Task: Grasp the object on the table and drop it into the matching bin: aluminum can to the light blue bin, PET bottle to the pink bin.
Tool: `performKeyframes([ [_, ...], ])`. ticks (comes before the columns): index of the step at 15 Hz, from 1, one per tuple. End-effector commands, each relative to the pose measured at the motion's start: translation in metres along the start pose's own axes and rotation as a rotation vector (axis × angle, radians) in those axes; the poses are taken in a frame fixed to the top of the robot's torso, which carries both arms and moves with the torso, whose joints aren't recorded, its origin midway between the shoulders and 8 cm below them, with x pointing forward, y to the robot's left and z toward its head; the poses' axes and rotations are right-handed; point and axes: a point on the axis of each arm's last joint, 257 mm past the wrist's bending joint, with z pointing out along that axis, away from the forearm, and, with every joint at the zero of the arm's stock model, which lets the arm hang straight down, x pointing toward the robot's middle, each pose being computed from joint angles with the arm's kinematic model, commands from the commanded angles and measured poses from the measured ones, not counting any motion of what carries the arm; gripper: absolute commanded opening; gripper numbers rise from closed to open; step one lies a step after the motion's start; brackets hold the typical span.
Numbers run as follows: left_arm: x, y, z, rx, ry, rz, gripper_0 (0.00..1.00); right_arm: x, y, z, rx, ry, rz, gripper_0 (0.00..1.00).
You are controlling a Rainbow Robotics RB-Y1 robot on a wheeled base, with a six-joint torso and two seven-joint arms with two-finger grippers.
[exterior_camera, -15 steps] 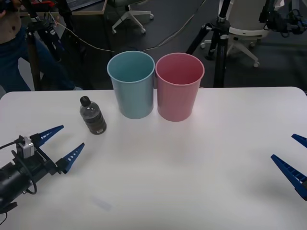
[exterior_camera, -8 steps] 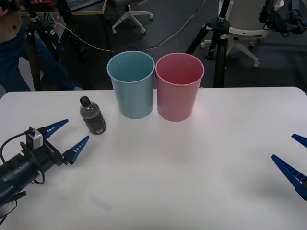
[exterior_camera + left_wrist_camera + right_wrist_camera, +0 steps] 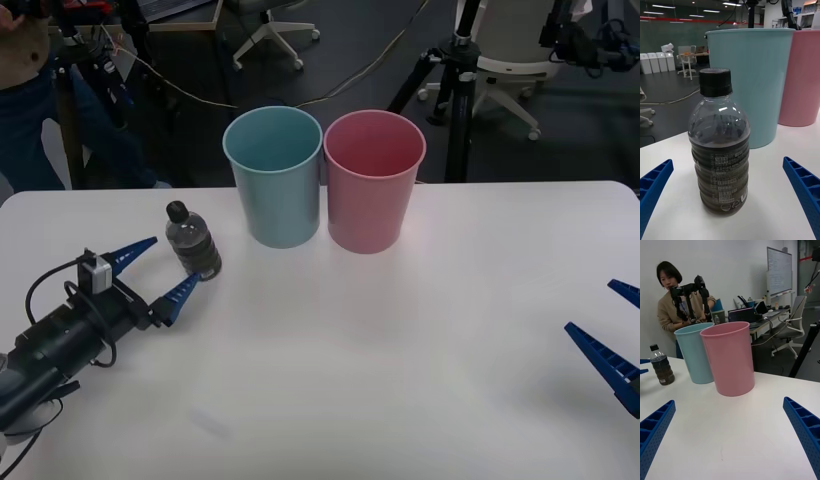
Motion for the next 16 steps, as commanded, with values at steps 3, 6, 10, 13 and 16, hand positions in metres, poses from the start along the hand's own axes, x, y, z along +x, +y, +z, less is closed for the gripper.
performKeyframes([
  [3, 0.01, 0.002, 0.014, 0.002, 0.019, -0.011, 1.0, 0.0, 0.0, 0.0, 0.0, 0.0, 0.0, 1.0],
  [6, 0.008, 0.005, 0.022, -0.007, 0.016, -0.001, 1.0, 0.0, 0.0, 0.0, 0.0, 0.0, 0.0, 1.0],
  [10, 0.005, 0.004, 0.036, -0.016, 0.016, 0.003, 1.0, 0.0, 0.0, 0.0, 0.0, 0.0, 0.0, 1.0],
  [13, 0.006, 0.008, 0.042, -0.035, 0.029, 0.008, 1.0, 0.0, 0.0, 0.0, 0.0, 0.0, 0.0, 1.0],
  [16, 0.007, 0.016, 0.048, -0.064, 0.045, 0.013, 1.0, 0.0, 0.0, 0.0, 0.0, 0.0, 0.0, 1.0],
])
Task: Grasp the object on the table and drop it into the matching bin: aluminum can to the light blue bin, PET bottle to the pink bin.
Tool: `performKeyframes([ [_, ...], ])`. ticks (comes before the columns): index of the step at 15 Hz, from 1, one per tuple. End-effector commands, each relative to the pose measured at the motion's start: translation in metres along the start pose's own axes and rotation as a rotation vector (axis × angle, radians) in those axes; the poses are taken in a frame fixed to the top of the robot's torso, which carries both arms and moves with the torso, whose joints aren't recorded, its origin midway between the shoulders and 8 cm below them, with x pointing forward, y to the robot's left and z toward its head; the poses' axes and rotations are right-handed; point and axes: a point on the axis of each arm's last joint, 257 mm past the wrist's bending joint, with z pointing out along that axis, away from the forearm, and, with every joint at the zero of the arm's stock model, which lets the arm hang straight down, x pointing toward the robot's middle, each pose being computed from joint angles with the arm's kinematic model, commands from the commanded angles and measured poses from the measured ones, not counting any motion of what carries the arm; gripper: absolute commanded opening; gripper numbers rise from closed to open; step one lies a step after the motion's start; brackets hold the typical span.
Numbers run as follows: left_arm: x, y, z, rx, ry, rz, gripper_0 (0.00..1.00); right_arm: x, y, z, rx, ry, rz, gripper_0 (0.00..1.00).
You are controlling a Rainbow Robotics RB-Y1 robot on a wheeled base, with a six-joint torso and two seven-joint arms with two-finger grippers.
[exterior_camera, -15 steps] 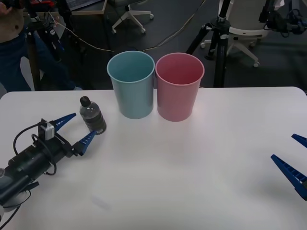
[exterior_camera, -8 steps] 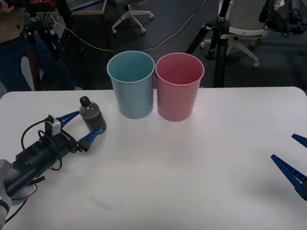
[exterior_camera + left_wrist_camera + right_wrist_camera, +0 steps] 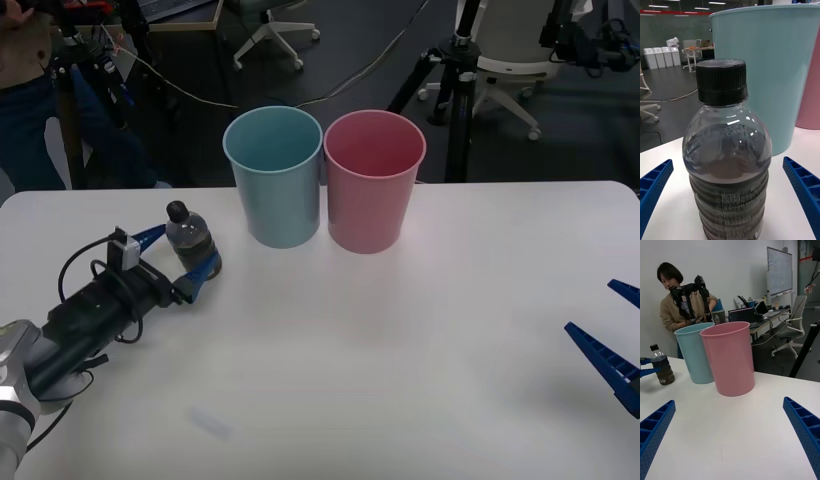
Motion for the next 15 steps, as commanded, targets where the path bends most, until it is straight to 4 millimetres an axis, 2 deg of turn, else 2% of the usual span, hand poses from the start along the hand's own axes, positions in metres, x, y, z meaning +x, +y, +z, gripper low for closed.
performKeyframes([
  [1, 0.001, 0.005, 0.007, -0.026, 0.017, 0.001, 1.0, 0.0, 0.0, 0.0, 0.0, 0.0, 0.0, 1.0],
  [6, -0.007, -0.003, 0.025, -0.021, 0.005, -0.009, 1.0, 0.0, 0.0, 0.0, 0.0, 0.0, 0.0, 1.0],
  [11, -0.008, -0.007, 0.03, -0.011, 0.007, -0.003, 1.0, 0.0, 0.0, 0.0, 0.0, 0.0, 0.0, 1.0],
  [12, -0.006, -0.006, 0.03, -0.017, 0.012, -0.006, 0.65, 0.0, 0.0, 0.0, 0.0, 0.0, 0.0, 1.0],
  [13, -0.006, -0.004, 0.03, -0.024, 0.014, -0.01, 0.05, 0.0, 0.0, 0.0, 0.0, 0.0, 0.0, 1.0],
  [14, -0.006, -0.004, 0.03, -0.025, 0.014, -0.014, 0.0, 0.0, 0.0, 0.0, 0.0, 0.0, 0.0, 1.0],
  [15, -0.005, -0.004, 0.03, -0.027, 0.013, -0.018, 0.0, 0.0, 0.0, 0.0, 0.0, 0.0, 0.0, 1.0],
])
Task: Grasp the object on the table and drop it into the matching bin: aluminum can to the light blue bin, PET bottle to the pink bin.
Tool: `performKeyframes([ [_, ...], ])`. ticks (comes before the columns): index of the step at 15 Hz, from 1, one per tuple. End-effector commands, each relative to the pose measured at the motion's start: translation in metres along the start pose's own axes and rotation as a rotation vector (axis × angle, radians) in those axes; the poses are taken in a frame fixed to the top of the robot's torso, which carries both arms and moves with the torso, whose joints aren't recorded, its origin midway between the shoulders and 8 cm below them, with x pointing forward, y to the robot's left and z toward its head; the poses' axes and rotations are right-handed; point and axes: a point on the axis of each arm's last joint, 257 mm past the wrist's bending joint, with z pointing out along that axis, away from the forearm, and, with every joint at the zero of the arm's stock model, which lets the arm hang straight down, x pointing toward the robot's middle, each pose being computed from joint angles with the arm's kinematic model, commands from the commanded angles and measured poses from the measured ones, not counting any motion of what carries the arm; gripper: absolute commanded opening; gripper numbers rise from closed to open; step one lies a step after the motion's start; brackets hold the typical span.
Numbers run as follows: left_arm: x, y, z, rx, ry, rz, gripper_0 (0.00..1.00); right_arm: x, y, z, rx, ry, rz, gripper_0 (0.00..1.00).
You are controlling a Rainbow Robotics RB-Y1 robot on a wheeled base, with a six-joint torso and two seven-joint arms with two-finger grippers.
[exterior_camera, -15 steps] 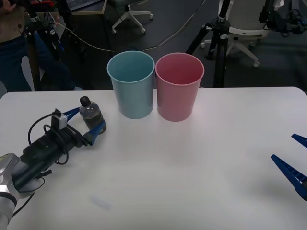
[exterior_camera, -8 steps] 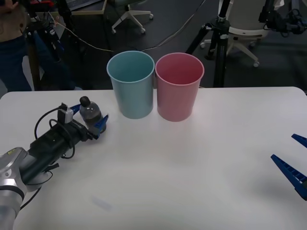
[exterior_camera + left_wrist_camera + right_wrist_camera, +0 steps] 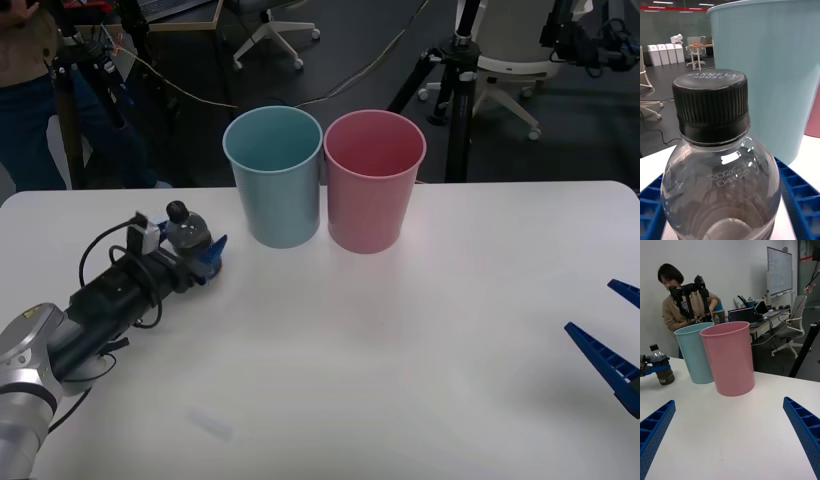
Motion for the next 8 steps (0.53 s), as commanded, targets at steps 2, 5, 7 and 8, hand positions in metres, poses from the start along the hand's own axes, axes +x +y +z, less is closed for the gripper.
performKeyframes([
  [2, -0.001, 0.0012, -0.0001, -0.004, -0.004, -0.012, 0.0, 0.0, 0.0, 0.0, 0.0, 0.0, 0.0, 1.0],
  [5, -0.0028, -0.0023, -0.0001, 0.009, -0.011, -0.019, 0.0, 0.0, 0.0, 0.0, 0.0, 0.0, 0.0, 1.0],
  [7, -0.0036, -0.0054, -0.0034, 0.026, -0.018, -0.027, 0.0, 0.0, 0.0, 0.0, 0.0, 0.0, 0.0, 1.0],
  [8, -0.003, -0.0051, -0.0053, 0.031, -0.016, -0.027, 0.0, 0.0, 0.0, 0.0, 0.0, 0.0, 0.0, 1.0],
])
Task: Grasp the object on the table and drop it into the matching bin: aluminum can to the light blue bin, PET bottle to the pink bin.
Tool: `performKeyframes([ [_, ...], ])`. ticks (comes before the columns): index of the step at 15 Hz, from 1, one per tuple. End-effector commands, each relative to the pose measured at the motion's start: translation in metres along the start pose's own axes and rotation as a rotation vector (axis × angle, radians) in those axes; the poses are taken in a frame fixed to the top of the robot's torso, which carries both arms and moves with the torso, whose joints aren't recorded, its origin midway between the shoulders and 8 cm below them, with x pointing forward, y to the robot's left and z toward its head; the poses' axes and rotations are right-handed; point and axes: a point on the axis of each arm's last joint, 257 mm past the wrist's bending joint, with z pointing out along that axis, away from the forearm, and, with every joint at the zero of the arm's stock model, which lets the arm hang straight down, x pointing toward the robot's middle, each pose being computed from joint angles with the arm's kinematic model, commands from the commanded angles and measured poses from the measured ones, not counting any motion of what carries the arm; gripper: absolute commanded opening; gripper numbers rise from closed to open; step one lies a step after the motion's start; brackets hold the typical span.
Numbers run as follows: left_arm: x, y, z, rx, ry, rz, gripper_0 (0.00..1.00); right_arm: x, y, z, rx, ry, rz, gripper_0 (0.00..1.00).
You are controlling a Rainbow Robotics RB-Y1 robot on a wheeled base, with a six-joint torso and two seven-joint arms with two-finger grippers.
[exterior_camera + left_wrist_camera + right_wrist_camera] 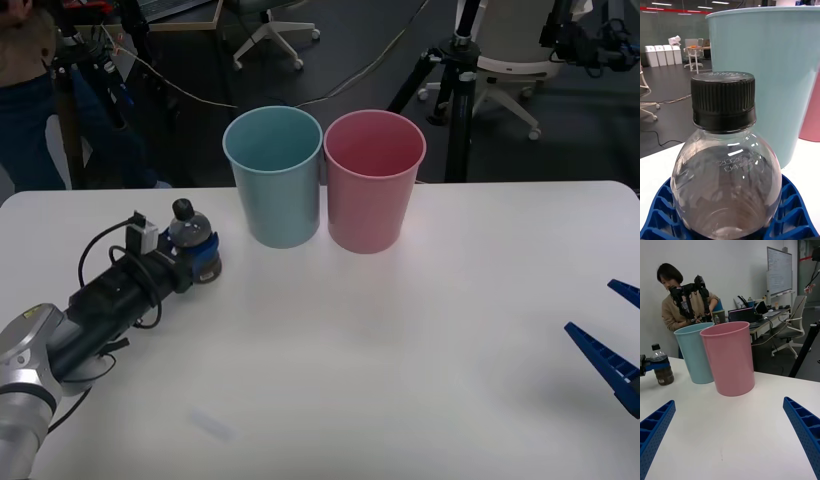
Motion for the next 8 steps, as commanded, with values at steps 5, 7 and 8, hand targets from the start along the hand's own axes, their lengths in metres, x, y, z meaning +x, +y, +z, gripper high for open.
performKeyframes([
  [5, -0.002, -0.002, -0.026, 0.001, 0.007, -0.011, 0.0, 0.0, 0.0, 0.0, 0.0, 0.0, 0.0, 1.0],
  [7, -0.006, -0.008, -0.039, -0.013, 0.008, -0.023, 0.0, 0.0, 0.0, 0.0, 0.0, 0.0, 0.0, 1.0],
  [8, -0.006, -0.013, -0.049, -0.018, 0.013, -0.042, 0.0, 0.0, 0.0, 0.0, 0.0, 0.0, 0.0, 1.0],
])
